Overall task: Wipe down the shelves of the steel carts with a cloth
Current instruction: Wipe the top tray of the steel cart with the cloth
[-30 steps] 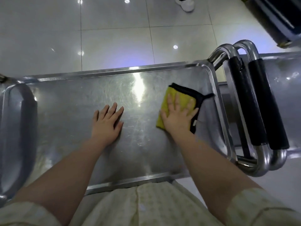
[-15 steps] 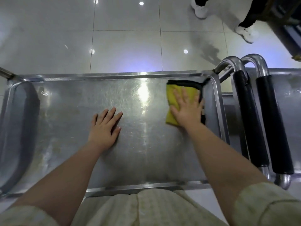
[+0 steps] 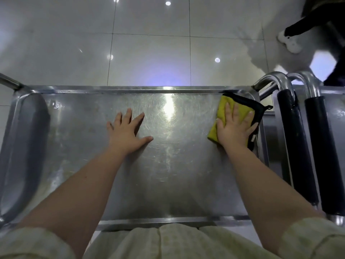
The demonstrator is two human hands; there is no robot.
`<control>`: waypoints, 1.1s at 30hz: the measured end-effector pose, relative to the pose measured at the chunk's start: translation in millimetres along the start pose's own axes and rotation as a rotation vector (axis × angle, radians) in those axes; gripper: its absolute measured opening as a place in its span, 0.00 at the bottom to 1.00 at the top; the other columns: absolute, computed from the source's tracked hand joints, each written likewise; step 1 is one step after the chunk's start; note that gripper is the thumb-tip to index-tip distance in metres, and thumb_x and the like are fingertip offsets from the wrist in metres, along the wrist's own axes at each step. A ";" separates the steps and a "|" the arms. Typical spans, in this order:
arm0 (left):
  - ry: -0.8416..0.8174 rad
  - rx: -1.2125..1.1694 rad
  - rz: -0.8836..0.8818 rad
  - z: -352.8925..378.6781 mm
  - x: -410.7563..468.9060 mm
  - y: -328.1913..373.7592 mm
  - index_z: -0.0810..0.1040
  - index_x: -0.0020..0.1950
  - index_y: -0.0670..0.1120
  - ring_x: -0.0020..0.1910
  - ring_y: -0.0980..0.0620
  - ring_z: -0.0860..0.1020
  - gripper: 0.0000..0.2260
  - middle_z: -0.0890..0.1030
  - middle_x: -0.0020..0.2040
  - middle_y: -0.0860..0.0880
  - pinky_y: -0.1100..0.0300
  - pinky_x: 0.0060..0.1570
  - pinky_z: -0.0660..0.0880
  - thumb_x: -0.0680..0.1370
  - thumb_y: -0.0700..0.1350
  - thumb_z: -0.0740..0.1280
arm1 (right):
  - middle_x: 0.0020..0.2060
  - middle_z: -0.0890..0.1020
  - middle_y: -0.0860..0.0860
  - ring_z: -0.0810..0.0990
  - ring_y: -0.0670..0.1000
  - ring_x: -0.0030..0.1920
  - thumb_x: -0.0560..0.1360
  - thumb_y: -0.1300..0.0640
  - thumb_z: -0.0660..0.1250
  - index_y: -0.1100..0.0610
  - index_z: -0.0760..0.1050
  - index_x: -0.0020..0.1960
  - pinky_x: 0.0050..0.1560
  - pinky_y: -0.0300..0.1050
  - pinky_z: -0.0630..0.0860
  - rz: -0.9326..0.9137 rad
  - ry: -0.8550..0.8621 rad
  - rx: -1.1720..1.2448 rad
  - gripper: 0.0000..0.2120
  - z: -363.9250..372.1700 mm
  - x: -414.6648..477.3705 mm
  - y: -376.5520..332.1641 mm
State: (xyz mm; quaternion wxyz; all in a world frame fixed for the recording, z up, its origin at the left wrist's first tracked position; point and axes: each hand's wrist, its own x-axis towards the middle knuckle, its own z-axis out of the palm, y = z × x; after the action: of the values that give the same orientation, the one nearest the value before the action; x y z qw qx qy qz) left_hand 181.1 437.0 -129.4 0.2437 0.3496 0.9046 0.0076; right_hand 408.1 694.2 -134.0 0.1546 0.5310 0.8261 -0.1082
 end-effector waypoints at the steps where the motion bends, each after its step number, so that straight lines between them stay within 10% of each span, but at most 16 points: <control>1: 0.008 -0.005 0.001 0.4 -1.3 -1.0 0.49 0.76 0.67 0.78 0.42 0.43 0.41 0.44 0.80 0.52 0.34 0.73 0.44 0.68 0.75 0.60 | 0.79 0.41 0.43 0.38 0.66 0.76 0.80 0.38 0.46 0.40 0.36 0.78 0.70 0.74 0.40 -0.017 0.004 0.017 0.31 1.9 -3.9 -15.4; 12: 0.107 -0.088 -0.016 10.2 -2.2 -31.0 0.48 0.78 0.63 0.79 0.50 0.47 0.45 0.48 0.80 0.57 0.40 0.74 0.47 0.65 0.77 0.55 | 0.78 0.42 0.40 0.35 0.61 0.77 0.81 0.37 0.44 0.37 0.40 0.78 0.71 0.69 0.34 -0.722 -0.073 -0.148 0.28 21.9 -44.6 -162.0; 20: 0.081 -0.126 -0.012 9.4 -2.9 -26.0 0.48 0.77 0.64 0.78 0.52 0.43 0.46 0.45 0.80 0.59 0.41 0.75 0.43 0.63 0.79 0.54 | 0.79 0.48 0.44 0.43 0.61 0.78 0.80 0.38 0.48 0.38 0.44 0.78 0.73 0.68 0.42 -0.044 0.046 0.053 0.28 -14.9 46.9 -5.2; 25: 0.060 -0.118 -0.020 6.8 -1.3 -15.7 0.48 0.78 0.63 0.79 0.51 0.42 0.44 0.45 0.80 0.57 0.39 0.74 0.41 0.68 0.74 0.62 | 0.79 0.44 0.43 0.39 0.62 0.77 0.81 0.42 0.47 0.42 0.41 0.79 0.72 0.71 0.38 0.135 0.024 0.123 0.29 -19.1 42.9 -30.2; 33: 0.101 -0.150 0.031 -2.9 5.8 -34.1 0.58 0.78 0.57 0.78 0.46 0.54 0.37 0.55 0.79 0.52 0.41 0.74 0.52 0.72 0.64 0.66 | 0.79 0.43 0.42 0.37 0.61 0.77 0.81 0.40 0.46 0.41 0.39 0.78 0.71 0.71 0.34 -0.659 -0.077 -0.107 0.29 26.9 -53.3 -199.2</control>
State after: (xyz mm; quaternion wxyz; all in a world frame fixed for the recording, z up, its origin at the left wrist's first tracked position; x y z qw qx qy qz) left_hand 154.7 415.4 -135.7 0.2232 0.3434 0.9072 0.0965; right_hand 251.1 557.8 -136.3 0.1699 0.2219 0.9515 -0.1288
